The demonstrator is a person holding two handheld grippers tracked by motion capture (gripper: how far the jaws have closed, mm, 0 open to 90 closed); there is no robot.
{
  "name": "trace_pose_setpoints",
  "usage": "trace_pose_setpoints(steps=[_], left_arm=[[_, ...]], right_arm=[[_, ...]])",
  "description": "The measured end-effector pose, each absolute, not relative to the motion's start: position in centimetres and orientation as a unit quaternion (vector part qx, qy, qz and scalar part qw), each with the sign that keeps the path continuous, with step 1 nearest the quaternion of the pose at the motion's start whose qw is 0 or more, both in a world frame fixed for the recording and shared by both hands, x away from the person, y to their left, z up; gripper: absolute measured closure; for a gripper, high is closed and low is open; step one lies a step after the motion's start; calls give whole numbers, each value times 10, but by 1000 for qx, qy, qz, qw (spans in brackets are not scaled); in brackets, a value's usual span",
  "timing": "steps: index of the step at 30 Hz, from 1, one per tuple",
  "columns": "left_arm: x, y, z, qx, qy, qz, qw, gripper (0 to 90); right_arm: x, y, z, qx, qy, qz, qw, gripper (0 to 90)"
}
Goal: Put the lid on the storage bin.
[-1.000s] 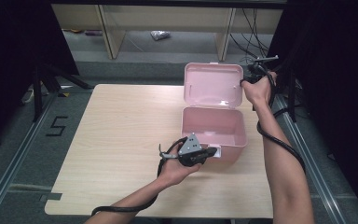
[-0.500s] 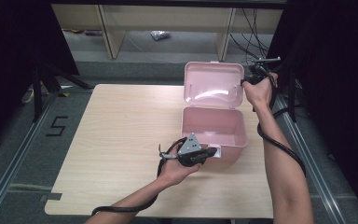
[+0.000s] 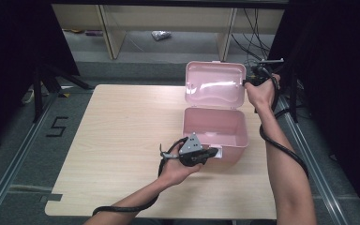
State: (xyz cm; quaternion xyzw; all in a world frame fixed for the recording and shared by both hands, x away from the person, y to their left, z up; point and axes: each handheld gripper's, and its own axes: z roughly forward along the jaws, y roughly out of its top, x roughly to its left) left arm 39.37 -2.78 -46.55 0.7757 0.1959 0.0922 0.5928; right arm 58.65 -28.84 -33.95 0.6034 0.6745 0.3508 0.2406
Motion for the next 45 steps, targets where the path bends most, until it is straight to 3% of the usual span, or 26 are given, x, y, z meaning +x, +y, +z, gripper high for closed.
trace_pose_setpoints(steps=[7,31,45], left_arm=[[394,-28,-465,776,199,91,591,897],[393,-28,-465,778,199,91,589,898],[393,-28,-464,778,202,89,589,898]], right_arm=[[584,-286,-337,619,663,354,228,899],[570,-288,-332,586,676,361,264,900],[561,-285,-329,598,660,373,260,900]])
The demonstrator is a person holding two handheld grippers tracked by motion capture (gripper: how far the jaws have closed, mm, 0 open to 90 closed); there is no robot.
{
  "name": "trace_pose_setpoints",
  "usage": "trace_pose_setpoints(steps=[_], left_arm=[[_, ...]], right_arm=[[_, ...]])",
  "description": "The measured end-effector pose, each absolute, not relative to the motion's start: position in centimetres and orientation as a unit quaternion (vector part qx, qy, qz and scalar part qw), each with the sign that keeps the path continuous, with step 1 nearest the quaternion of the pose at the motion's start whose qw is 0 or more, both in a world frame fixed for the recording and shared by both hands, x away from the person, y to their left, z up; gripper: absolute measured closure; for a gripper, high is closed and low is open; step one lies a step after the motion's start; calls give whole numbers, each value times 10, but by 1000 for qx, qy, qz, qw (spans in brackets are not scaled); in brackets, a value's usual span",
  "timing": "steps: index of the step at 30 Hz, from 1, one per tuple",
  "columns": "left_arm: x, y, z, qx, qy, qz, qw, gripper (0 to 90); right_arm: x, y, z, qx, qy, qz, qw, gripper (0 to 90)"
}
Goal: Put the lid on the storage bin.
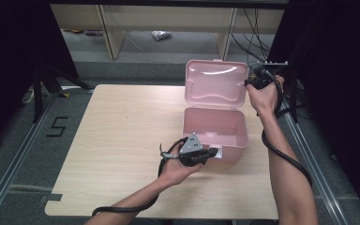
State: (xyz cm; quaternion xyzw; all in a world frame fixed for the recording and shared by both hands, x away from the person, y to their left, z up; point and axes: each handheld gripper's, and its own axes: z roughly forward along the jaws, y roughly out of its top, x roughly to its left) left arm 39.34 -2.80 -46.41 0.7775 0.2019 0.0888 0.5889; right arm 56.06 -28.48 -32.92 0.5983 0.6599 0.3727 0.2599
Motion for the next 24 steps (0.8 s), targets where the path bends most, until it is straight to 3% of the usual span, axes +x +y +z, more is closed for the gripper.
trace_pose_setpoints(steps=[24], left_arm=[[394,-28,-463,781,200,89,585,897]], right_arm=[[542,-285,-329,579,659,387,285,900]])
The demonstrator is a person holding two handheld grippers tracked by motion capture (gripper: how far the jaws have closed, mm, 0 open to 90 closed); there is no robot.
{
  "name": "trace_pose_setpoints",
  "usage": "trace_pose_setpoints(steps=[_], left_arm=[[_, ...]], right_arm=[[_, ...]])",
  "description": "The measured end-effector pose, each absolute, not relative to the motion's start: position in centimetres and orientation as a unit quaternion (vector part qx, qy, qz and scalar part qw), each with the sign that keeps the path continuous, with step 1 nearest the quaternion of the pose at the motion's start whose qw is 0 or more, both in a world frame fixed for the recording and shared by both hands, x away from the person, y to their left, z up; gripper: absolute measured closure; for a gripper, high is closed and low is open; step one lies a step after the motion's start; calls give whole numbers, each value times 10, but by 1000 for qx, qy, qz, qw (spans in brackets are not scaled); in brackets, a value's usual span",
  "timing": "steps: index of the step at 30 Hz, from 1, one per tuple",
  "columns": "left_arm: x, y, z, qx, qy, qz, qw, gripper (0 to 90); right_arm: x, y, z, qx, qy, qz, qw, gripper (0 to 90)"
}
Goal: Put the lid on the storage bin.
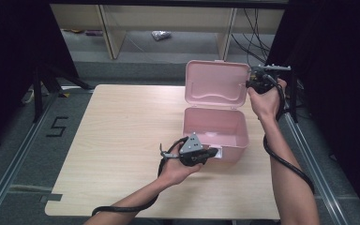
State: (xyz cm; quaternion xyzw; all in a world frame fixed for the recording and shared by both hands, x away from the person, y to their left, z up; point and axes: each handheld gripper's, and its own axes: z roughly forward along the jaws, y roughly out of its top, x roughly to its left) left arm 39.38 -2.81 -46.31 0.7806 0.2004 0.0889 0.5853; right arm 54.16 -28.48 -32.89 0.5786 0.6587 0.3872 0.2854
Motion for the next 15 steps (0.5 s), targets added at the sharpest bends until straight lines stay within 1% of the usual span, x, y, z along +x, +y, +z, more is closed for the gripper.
trace_pose_setpoints(steps=[15], left_arm=[[394,-28,-463,780,202,89,585,897]], right_arm=[[531,-285,-332,563,657,397,306,900]])
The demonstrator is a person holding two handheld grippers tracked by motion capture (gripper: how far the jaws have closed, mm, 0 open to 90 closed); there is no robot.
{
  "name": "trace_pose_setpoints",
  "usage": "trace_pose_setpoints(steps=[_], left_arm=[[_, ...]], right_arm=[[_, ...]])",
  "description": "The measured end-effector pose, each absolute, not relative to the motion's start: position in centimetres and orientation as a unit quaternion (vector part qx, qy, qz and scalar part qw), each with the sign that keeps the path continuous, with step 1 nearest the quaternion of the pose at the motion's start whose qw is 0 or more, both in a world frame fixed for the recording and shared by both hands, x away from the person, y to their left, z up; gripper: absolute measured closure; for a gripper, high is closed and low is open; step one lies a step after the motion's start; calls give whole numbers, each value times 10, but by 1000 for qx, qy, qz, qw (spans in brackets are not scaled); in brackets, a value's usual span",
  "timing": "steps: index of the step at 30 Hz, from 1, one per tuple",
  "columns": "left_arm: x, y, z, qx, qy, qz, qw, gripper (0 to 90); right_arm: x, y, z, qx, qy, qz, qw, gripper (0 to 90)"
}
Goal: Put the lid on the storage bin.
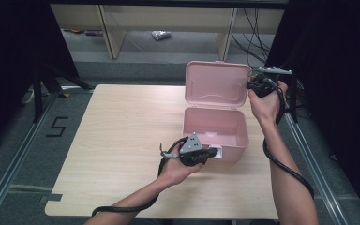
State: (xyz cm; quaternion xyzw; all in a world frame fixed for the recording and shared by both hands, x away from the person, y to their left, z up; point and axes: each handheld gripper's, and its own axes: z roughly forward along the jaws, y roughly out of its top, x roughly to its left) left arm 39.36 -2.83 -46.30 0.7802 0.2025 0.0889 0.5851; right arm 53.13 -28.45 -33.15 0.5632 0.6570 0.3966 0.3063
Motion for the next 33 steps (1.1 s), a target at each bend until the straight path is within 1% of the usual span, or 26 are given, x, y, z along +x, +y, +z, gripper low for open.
trace_pose_setpoints(steps=[1,10,18,21,24,28,30,32,33], left_arm=[[393,-28,-463,780,202,89,585,897],[394,-28,-463,779,202,88,586,898],[394,-28,-463,780,202,88,586,898],[394,-28,-463,780,202,89,586,898],[394,-28,-463,780,201,89,586,897],[394,-28,-463,780,201,89,586,897],[394,-28,-463,780,201,88,586,897],[394,-28,-463,780,201,88,586,897],[394,-28,-463,780,201,88,586,897]], right_arm=[[529,-282,-331,572,650,400,301,900],[526,-284,-333,556,654,403,316,900],[520,-281,-333,562,647,405,319,900],[519,-282,-334,552,652,403,329,900],[517,-281,-334,560,646,407,323,899],[516,-281,-334,549,650,406,333,899],[514,-281,-335,552,647,411,329,899],[513,-281,-335,548,648,406,339,899],[513,-281,-335,551,646,408,335,899]])
